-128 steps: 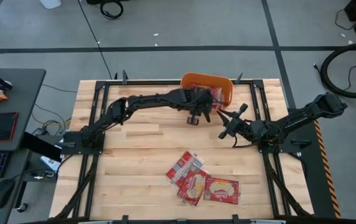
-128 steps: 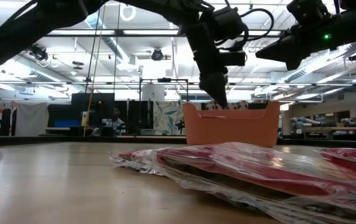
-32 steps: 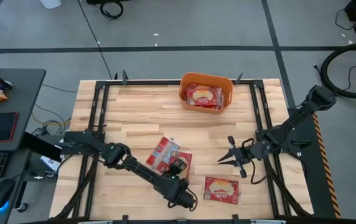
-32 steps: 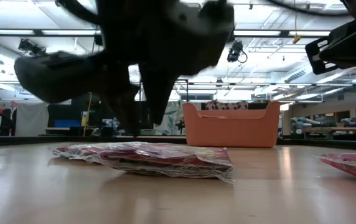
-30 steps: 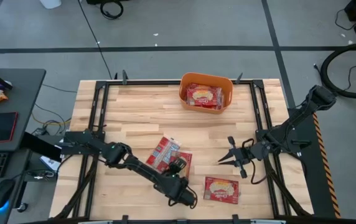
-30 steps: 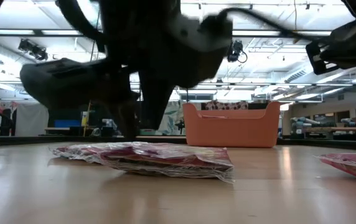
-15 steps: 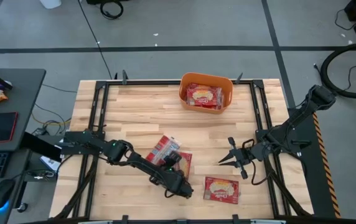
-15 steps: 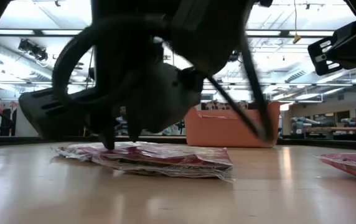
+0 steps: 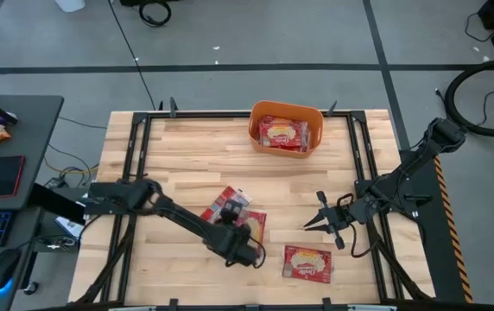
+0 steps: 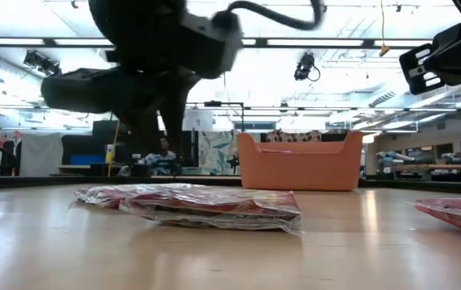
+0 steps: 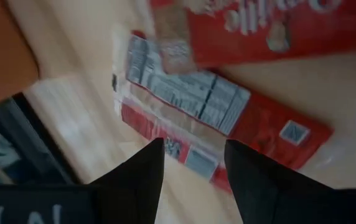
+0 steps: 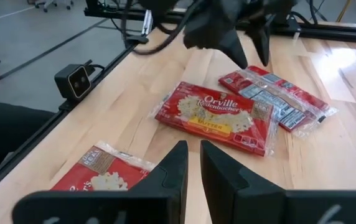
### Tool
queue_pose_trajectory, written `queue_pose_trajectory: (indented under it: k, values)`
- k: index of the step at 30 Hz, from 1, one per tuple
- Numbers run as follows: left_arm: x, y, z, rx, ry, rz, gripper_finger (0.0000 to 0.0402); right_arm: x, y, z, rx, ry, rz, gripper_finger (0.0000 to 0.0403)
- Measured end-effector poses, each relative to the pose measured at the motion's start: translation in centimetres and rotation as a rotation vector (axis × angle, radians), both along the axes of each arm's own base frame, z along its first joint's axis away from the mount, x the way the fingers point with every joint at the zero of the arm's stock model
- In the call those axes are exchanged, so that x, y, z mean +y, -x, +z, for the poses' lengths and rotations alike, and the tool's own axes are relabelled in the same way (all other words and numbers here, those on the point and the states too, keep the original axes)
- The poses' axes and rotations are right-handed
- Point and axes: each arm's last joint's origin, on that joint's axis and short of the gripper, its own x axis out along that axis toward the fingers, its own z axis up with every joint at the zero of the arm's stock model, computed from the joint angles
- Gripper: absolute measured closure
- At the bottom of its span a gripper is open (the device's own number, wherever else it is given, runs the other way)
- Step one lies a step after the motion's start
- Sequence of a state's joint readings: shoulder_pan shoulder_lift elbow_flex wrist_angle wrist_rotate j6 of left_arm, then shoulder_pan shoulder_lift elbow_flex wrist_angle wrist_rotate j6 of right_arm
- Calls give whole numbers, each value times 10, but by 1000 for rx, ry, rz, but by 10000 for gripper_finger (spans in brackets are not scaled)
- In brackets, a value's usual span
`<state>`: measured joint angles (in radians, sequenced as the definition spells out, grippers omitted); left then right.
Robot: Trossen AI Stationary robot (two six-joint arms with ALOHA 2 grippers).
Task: Sort popcorn bags into baskets
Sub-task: Put the popcorn bag into the bin
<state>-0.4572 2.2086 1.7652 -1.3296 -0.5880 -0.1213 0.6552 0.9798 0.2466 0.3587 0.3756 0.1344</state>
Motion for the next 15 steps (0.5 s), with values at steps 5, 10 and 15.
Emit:
queue_pose_trajectory:
  k: [5, 10, 15]
  values:
    - [15, 30, 6, -95, 7, 126, 228, 0, 0, 1, -8, -4, 1, 355]
    - [27, 55, 3, -200, 42, 216, 228, 0, 0, 1, -6, -5, 0, 355]
    - [33, 69, 0, -342, 135, 304, 228, 0, 0, 1, -6, -4, 1, 355]
